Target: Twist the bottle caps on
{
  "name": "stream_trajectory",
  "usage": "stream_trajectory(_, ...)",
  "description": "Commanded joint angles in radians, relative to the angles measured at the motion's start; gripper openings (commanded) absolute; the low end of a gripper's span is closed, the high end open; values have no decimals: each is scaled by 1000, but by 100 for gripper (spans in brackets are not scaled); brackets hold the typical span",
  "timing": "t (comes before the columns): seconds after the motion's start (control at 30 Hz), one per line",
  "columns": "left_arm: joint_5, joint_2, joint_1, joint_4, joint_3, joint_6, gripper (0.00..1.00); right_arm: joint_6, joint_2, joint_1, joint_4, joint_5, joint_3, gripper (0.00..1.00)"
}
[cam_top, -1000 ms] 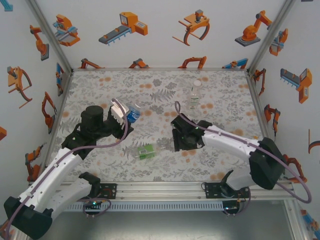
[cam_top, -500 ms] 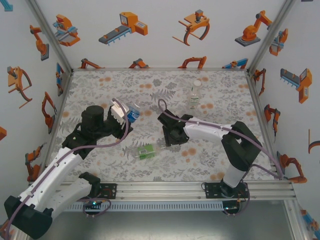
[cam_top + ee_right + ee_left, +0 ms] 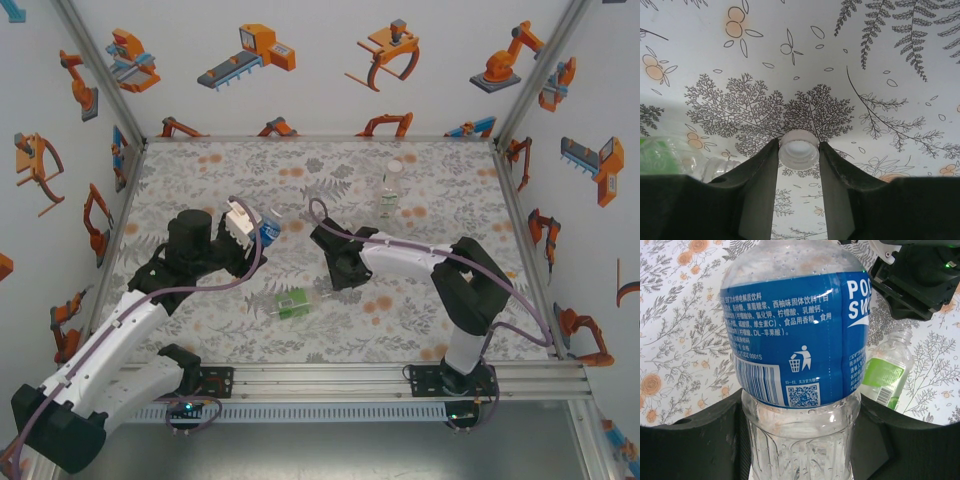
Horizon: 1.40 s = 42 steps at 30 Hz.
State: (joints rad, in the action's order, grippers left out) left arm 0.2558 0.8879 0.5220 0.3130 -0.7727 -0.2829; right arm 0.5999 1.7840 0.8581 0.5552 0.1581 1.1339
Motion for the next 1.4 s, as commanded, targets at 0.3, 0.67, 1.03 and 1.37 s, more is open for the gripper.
stream_trajectory(0.3,19,2,-4,7,-36,-20,0,-63,27,-54,21,-2,115,33)
stream_trajectory(0.67,13,2,-4,11,-37,-19,0,-124,188,-136,40,-52,284,33)
stream_trajectory(1.03,24,16,-4,14,-43,-20,0,-125,203,-136,77,-48,318,43)
stream_trajectory(1.37,30,24,-4,20,-50,-24,0,-109,158,-136,68,-66,308,44)
